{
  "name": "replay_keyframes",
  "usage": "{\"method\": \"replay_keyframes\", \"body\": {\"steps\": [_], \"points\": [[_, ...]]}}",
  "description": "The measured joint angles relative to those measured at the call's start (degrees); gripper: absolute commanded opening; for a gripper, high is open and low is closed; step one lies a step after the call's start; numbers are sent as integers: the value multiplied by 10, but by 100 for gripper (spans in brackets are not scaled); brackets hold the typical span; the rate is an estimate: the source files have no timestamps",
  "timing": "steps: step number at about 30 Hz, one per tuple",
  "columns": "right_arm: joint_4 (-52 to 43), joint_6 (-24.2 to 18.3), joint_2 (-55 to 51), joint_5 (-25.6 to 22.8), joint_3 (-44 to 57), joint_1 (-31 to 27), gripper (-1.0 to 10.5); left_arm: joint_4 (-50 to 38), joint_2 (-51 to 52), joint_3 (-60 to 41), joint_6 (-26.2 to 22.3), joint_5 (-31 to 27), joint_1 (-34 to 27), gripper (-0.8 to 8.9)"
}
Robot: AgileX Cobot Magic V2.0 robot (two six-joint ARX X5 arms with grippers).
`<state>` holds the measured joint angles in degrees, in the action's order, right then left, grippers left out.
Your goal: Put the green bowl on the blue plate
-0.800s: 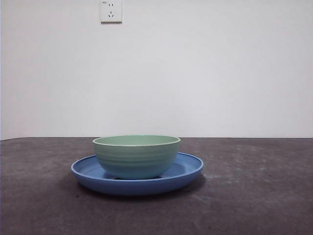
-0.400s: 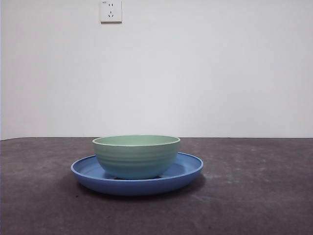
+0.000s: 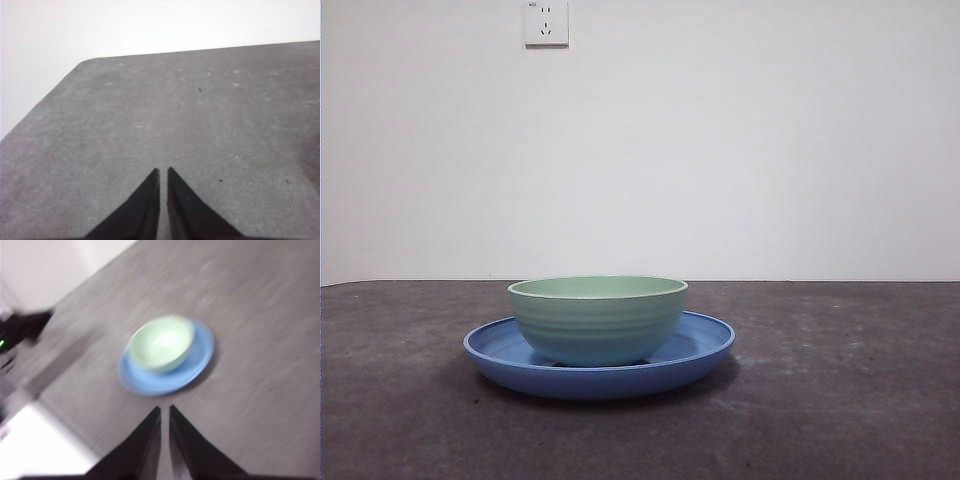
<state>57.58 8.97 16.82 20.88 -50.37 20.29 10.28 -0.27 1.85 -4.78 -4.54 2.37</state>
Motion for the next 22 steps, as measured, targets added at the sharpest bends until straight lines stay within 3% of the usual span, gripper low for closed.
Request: {"method": "replay_keyframes", "body": {"steps": [7,11,15,22], "points": [[-264,-42,-108,-2,184,-133,25,0,0,0,0,0,0,24],[-407,-60,-146,-64,298,-163,25,0,0,0,0,0,0,24],[-469,-63,-148,-123,376,-174,25,0,0,0,0,0,0,24],[-478,-71,-149,-209,450,-174,25,0,0,0,0,0,0,24]]}}
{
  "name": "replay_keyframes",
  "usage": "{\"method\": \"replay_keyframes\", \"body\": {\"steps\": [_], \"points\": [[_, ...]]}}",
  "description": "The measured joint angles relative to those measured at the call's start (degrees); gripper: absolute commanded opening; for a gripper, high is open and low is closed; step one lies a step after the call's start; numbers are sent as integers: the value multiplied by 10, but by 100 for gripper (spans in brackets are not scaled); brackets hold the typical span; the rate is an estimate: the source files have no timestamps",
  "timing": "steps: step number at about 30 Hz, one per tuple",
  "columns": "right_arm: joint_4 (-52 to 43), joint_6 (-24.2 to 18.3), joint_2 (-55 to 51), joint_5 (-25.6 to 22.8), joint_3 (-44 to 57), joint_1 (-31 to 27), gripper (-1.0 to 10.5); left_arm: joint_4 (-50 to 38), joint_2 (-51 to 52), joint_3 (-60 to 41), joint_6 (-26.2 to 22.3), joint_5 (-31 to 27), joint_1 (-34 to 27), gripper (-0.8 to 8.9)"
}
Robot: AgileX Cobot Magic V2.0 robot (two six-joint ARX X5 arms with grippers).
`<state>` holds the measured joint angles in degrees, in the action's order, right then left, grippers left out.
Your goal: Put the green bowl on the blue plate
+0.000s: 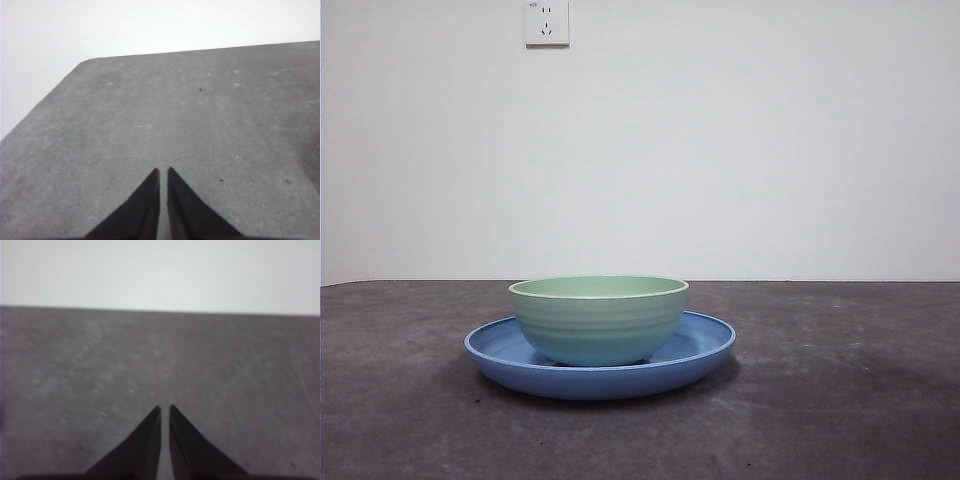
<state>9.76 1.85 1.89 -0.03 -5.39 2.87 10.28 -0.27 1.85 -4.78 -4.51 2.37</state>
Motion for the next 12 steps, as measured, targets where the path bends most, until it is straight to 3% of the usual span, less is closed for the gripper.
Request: {"method": "replay_keyframes", "body": {"steps": [12], "points": [[3,-1,-9,-9,37,-7,25,0,0,0,0,0,0,24]]}}
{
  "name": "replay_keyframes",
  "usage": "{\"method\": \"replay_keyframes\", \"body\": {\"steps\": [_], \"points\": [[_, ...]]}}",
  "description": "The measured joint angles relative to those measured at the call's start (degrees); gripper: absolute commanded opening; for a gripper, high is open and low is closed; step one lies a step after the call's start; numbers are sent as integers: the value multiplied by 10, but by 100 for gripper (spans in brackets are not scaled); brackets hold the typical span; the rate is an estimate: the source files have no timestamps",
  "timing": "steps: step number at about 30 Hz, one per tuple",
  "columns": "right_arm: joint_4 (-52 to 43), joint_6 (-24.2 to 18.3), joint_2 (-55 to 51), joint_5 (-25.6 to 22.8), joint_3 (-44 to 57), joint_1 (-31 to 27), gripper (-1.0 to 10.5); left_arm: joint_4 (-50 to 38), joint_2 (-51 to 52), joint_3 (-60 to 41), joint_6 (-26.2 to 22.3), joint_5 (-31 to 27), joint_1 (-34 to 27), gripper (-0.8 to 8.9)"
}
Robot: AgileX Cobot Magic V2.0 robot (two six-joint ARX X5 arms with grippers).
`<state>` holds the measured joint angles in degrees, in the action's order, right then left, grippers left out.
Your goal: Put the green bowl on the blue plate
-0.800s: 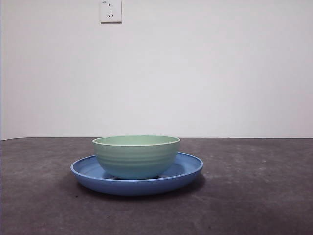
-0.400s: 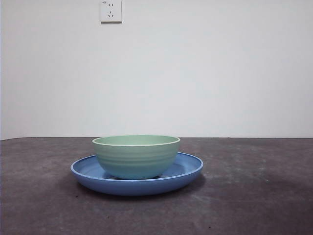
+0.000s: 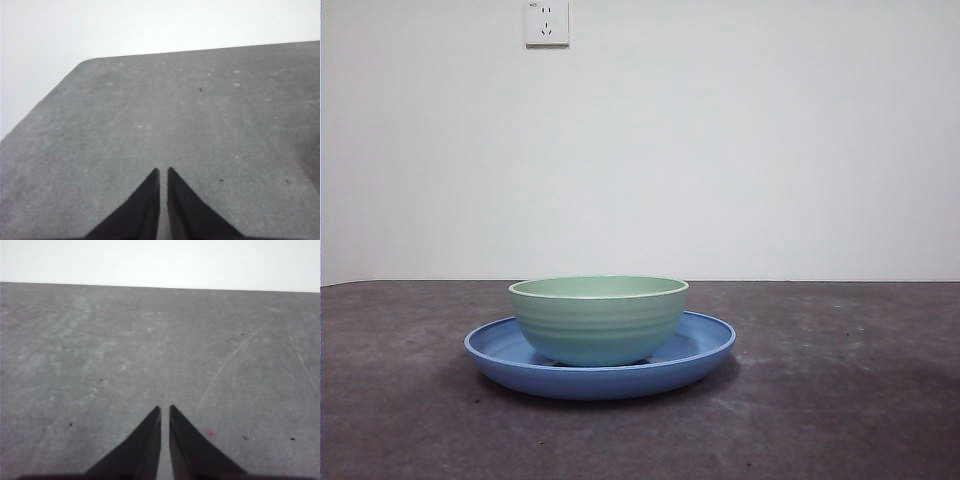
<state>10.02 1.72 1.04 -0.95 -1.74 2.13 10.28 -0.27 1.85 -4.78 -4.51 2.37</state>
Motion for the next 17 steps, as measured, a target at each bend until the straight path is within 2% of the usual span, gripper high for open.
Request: {"method": "replay_keyframes", "body": {"steps": [17], "points": [[-4,2,-7,-1,7,-11,25,0,0,0,0,0,0,24]]}}
